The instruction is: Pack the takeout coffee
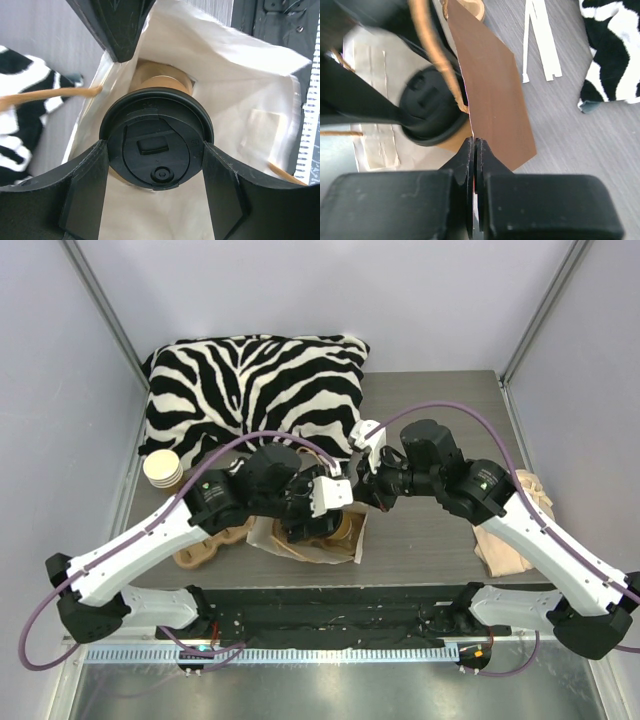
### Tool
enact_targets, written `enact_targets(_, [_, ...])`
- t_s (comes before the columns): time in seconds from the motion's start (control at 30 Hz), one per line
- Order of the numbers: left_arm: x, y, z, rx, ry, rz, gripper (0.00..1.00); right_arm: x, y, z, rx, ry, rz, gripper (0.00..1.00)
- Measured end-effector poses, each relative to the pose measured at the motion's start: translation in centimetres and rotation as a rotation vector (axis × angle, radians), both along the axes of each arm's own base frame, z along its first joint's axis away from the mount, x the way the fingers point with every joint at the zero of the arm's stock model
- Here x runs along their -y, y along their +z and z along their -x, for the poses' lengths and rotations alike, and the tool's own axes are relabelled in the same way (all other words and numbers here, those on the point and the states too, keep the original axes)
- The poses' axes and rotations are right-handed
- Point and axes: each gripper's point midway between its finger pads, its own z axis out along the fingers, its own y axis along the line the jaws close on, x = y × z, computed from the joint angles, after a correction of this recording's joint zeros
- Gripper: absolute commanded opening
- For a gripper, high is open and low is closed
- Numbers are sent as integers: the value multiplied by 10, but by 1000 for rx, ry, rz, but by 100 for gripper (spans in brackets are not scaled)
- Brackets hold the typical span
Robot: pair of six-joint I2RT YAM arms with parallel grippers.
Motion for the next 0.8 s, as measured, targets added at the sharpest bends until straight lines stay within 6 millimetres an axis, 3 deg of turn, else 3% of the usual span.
enact_targets(0.17, [4, -29, -4, -62, 36, -59, 13, -2, 0, 4, -54, -24, -26, 1])
enact_targets(0.23, [2, -39, -3, -78, 46, -79, 13, -3, 0, 5, -70, -27, -32, 6])
enact_targets(0.37, [-3, -57, -2, -90, 54, -116, 13, -4, -3, 7, -88, -27, -32, 43])
enact_targets(0.57, [-5, -60, 2, -65, 25, -115, 13, -10, -11, -1, -101, -20, 2, 70])
enact_targets(0.8, [-10, -58, 7, -34, 1, -92, 13, -25, -18, -17, -119, -21, 39, 71])
